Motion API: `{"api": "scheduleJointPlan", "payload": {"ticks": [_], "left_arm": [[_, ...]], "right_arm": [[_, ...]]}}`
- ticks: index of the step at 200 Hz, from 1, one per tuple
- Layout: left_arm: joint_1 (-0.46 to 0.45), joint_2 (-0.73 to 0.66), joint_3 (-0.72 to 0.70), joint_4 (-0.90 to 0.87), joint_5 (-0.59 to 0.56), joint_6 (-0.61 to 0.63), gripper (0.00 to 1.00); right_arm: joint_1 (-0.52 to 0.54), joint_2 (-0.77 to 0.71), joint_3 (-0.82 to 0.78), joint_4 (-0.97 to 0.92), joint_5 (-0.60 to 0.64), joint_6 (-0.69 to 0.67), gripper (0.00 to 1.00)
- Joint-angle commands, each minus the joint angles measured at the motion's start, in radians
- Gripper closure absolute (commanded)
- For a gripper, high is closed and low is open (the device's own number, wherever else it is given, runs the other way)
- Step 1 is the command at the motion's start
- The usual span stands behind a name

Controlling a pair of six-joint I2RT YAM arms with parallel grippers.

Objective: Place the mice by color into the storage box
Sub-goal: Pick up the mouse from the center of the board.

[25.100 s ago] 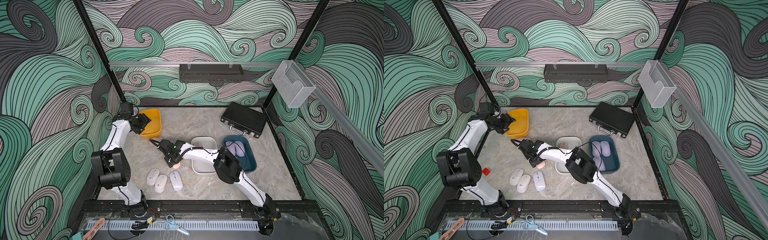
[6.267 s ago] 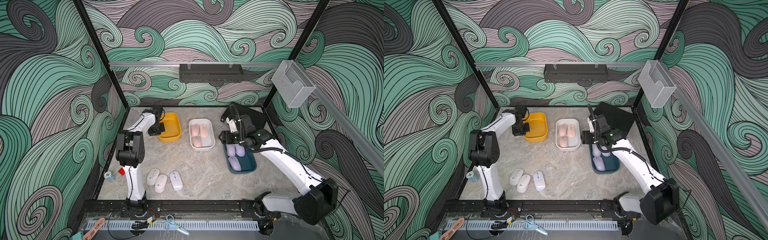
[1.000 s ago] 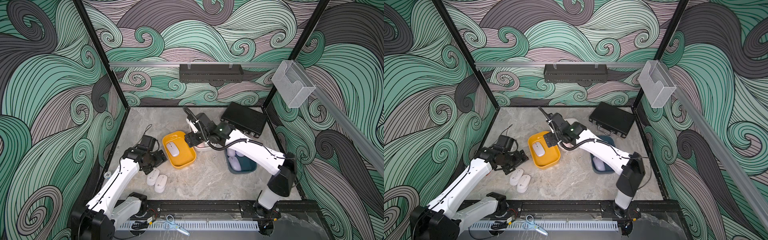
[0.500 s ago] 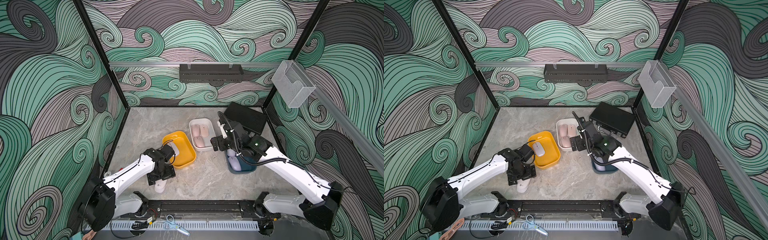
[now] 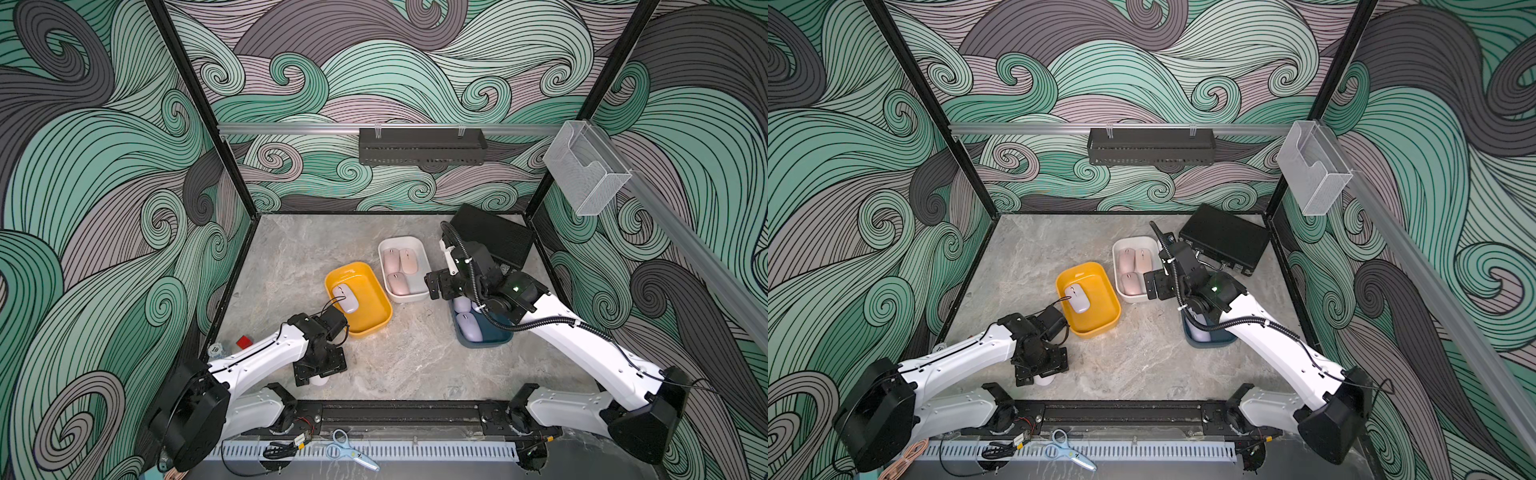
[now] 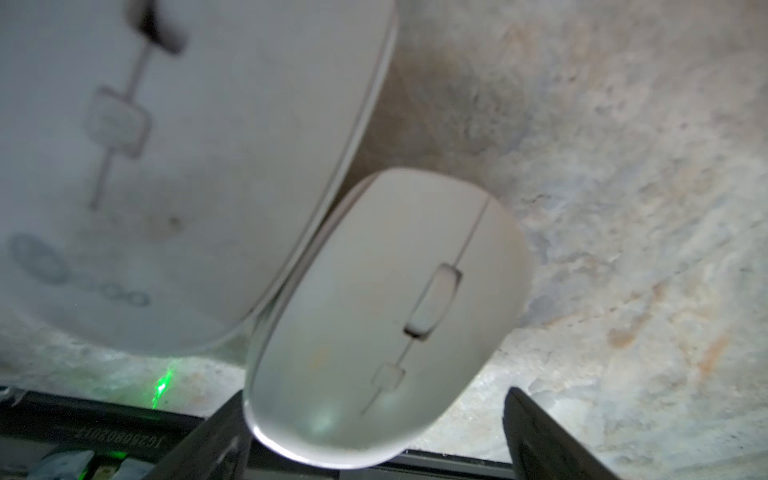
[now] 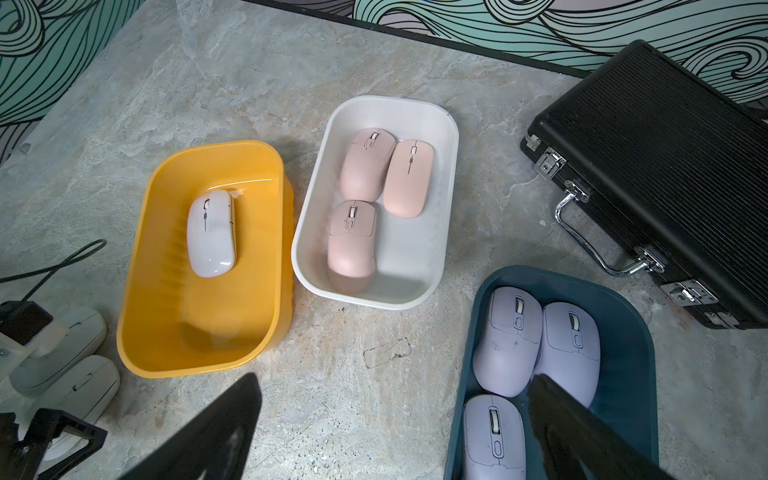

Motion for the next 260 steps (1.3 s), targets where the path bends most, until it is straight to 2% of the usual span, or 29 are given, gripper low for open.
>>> {"api": "scheduleJointPlan", "payload": {"ticks": [1,32,82,125,170,206,236,260], "left_arm": [[-0.016,0.027,0.003,0.102,0.039,-0.002,0.09],[-0.048,0.078,0.012,0.155,0.061,-0.019,0.09],[-0.062,0.096,0.102,-0.028,-0.152,0.012,0.15],[-0.063,0.223,0.134,0.002,-0.197,0.11,0.18],[-0.065,0.241,0.137,0.025,-0.203,0.127,0.41],[-0.101,0.17,0.159,-0.053,-0.209,0.086,0.49],[-0.132,0.062,0.255,-0.197,-0.209,0.053,0.51],[-0.134,0.025,0.356,-0.31,-0.202,0.06,0.52]], "right_arm": [[-0.006,-0.005,-0.013,0.012,0.008,-0.007,0.01],[-0.007,-0.007,-0.023,0.014,0.004,0.002,0.01],[-0.013,-0.01,-0.042,0.026,-0.011,-0.002,0.02],[-0.015,-0.019,-0.044,0.024,-0.019,-0.004,0.03],[-0.015,-0.035,-0.045,0.013,-0.017,-0.001,0.04],[-0.014,-0.04,-0.04,0.012,-0.011,-0.003,0.04],[-0.018,-0.036,-0.042,0.019,-0.007,-0.005,0.05],[-0.024,-0.028,-0.045,0.027,-0.011,-0.004,0.05]]}}
